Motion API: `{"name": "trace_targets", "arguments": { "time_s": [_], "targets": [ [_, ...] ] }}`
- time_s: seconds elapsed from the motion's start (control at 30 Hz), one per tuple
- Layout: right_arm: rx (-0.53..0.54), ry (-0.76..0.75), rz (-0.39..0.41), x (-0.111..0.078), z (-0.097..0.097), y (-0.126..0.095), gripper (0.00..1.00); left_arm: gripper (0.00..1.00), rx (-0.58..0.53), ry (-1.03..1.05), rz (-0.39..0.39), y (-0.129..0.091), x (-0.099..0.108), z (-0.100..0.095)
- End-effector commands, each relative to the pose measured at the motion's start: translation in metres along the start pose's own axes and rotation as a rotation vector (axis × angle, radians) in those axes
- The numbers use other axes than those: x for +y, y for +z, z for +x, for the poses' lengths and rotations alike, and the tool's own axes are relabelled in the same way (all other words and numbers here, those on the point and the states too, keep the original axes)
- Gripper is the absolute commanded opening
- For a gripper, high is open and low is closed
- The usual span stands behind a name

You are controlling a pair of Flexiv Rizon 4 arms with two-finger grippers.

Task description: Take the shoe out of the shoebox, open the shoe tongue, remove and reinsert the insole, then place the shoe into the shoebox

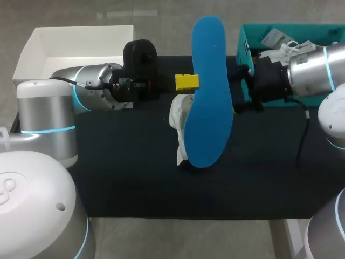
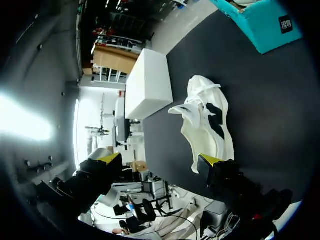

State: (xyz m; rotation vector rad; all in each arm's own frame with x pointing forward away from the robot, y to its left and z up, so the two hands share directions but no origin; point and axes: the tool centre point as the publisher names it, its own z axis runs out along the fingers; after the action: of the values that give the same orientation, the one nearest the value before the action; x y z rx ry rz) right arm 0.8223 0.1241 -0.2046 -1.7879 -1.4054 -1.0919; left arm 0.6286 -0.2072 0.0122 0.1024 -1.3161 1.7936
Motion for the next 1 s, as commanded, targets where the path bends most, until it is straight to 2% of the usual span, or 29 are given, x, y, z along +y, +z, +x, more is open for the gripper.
{"name": "trace_targets", "arguments": {
  "time_s": [0.03, 0.13, 0.17, 0.23, 0.33, 0.47, 0.57, 0.63, 1.0],
  "targets": [
    [0.177, 0.028, -0.079, -0.011, -0.008, -0.003, 1.00, 0.00, 0.000, 0.001, 0.002, 0.001, 0.001, 0.000],
    [0.177, 0.028, -0.079, -0.011, -0.008, -0.003, 1.00, 0.00, 0.000, 0.001, 0.002, 0.001, 0.001, 0.000],
    [0.243, 0.062, -0.083, -0.009, -0.009, -0.002, 1.00, 0.00, 0.000, 0.001, 0.002, 0.001, 0.001, 0.000],
    [0.294, 0.094, -0.075, -0.006, -0.011, -0.004, 1.00, 0.00, 0.000, 0.001, 0.002, 0.001, 0.001, 0.000],
    [0.362, 0.080, -0.010, -0.002, -0.003, -0.015, 1.00, 0.00, 0.000, 0.001, 0.002, 0.001, 0.001, 0.000],
    [0.481, 0.060, 0.144, 0.001, 0.015, -0.034, 1.00, 0.00, 0.000, 0.001, 0.002, 0.001, 0.001, 0.000],
    [0.445, 0.006, 0.223, 0.002, 0.026, -0.044, 1.00, 0.00, 0.000, 0.001, 0.002, 0.001, 0.001, 0.000],
    [0.408, -0.009, 0.239, 0.003, 0.028, -0.050, 1.00, 0.00, 0.000, 0.001, 0.002, 0.001, 0.001, 0.000],
    [0.383, -0.023, 0.219, 0.001, 0.043, -0.077, 1.00, 0.00, 0.000, 0.001, 0.002, 0.001, 0.001, 0.000]
  ]
}}
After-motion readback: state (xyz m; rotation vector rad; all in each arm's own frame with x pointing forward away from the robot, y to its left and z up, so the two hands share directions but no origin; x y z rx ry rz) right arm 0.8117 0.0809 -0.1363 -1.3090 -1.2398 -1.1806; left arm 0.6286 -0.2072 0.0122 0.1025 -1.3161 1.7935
